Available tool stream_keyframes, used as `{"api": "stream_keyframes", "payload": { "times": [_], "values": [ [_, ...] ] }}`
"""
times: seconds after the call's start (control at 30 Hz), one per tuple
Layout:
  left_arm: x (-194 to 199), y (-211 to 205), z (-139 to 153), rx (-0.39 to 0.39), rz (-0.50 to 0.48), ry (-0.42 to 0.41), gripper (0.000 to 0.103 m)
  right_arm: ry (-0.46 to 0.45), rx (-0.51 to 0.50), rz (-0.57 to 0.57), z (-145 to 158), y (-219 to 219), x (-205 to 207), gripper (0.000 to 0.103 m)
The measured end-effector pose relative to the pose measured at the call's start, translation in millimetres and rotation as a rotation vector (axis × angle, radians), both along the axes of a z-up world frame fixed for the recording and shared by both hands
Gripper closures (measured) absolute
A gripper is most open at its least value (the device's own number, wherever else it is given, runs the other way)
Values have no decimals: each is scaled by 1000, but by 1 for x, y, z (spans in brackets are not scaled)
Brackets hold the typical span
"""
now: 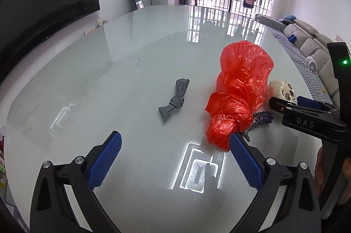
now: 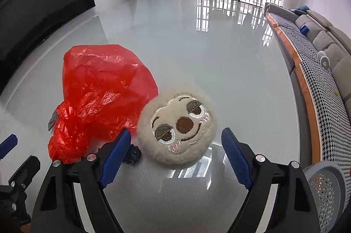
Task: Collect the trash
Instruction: 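Grasp the plush sloth face toy with the right tool, then grasp the red plastic bag with the left tool while the right tool holds the sloth toy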
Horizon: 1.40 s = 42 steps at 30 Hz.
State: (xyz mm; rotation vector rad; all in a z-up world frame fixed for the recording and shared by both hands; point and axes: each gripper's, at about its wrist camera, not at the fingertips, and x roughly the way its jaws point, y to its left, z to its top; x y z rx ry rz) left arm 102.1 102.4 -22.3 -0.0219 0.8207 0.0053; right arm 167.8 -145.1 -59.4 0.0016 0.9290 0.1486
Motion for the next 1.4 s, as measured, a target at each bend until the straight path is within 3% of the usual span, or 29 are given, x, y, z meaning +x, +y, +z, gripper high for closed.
{"api": "stream_keyframes", "payload": {
  "times": [0.23, 0.3, 0.4, 0.87, 1.4],
  "values": [
    [4, 4, -10, -28, -17, 24, 6, 19, 0, -31, -9, 4, 13, 24],
    [4, 3, -11, -34, -20, 25, 6, 21, 6, -33, -10, 3, 13, 38],
    [3, 3, -13, -36, -22, 28, 6, 16, 14, -42, -9, 1, 13, 40],
    [2, -4, -5, -35, -54, 23, 6, -60, 66, -187, 2, -38, -38, 40],
    [37, -40, 0, 57, -141, -3, 7, -55, 167, -187, 1, -61, -43, 40]
  ]
}}
